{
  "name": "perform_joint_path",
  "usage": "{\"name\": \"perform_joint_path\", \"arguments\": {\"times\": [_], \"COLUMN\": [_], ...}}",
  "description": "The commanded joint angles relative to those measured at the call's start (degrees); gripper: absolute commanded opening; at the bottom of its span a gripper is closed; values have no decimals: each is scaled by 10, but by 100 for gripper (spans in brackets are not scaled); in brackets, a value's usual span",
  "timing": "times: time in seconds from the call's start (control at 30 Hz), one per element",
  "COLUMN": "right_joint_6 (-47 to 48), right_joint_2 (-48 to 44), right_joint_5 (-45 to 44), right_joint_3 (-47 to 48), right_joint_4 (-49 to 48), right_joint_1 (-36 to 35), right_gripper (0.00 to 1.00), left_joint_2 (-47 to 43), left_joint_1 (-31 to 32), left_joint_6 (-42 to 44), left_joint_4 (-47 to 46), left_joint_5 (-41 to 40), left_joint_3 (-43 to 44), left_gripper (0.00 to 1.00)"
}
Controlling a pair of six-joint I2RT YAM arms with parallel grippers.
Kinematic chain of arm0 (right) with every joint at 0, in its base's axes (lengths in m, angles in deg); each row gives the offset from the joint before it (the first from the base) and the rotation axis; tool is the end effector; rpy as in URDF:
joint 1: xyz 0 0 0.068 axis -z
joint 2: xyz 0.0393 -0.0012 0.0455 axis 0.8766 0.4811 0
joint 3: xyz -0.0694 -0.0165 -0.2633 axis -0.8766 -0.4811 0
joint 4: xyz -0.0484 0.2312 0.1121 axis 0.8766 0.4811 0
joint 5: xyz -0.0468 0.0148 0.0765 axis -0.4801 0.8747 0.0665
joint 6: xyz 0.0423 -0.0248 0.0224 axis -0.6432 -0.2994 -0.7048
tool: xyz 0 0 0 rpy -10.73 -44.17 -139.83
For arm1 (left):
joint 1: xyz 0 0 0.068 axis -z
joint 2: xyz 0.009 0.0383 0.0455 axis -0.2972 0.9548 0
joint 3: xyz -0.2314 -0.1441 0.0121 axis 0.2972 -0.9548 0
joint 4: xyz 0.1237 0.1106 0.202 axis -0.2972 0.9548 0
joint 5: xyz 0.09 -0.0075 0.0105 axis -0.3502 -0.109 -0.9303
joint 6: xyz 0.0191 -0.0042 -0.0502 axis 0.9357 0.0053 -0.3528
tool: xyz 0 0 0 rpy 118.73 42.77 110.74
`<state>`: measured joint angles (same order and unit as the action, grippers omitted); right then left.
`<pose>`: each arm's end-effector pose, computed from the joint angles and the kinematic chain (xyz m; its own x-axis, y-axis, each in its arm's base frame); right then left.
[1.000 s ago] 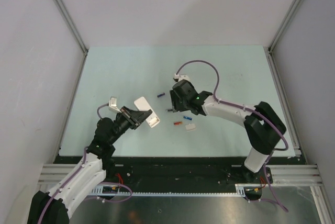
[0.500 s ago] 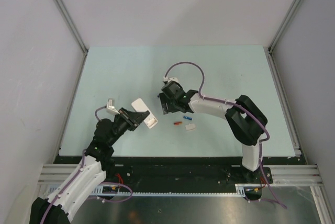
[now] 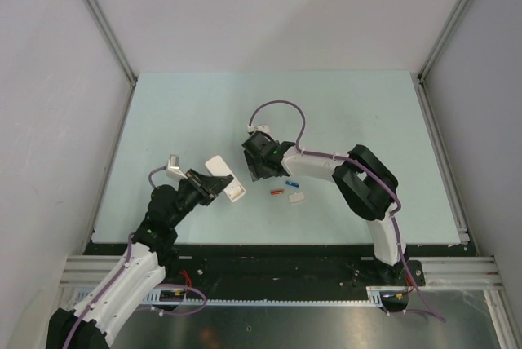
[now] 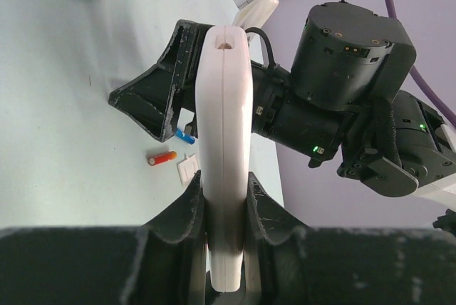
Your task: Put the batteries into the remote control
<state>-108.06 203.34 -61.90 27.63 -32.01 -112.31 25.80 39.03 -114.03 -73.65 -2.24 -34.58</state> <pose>0.2804 0.3306 0.1618 -0.7442 -0.3132 -0.5900 -0.3815 0.9243 -0.0096 0.1320 -0.0616 0.1922 -0.5773 -0.7136 -0.3969 0.1288 0.4005 -0.9072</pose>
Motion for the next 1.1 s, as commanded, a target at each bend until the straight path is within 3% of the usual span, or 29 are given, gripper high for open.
{"name": "perform_joint_path", "arguments": {"times": [0.0, 0.37, 0.7, 1.07], "right_joint_6": [6, 60, 103, 87], "right_joint_2": [9, 5, -42, -50], "right_joint_5": [-24, -2, 12, 4], "right_joint_3": [20, 10, -32, -37], "right_joint_4": [15, 35, 52, 56], "right_joint_1": [5, 14, 35, 35], "right_gripper": [68, 49, 53, 66], "left_joint_2": [-7, -7, -10, -10], "left_joint_1": [0, 1, 1, 1], "left_joint_6": [6, 7, 8, 8], "left_joint_4": [-11, -9, -9, -7], "left_joint_5": [-9, -7, -9, -2], "left_joint_3": [20, 22, 17, 18], "left_gripper": [0, 0, 0, 0]}}
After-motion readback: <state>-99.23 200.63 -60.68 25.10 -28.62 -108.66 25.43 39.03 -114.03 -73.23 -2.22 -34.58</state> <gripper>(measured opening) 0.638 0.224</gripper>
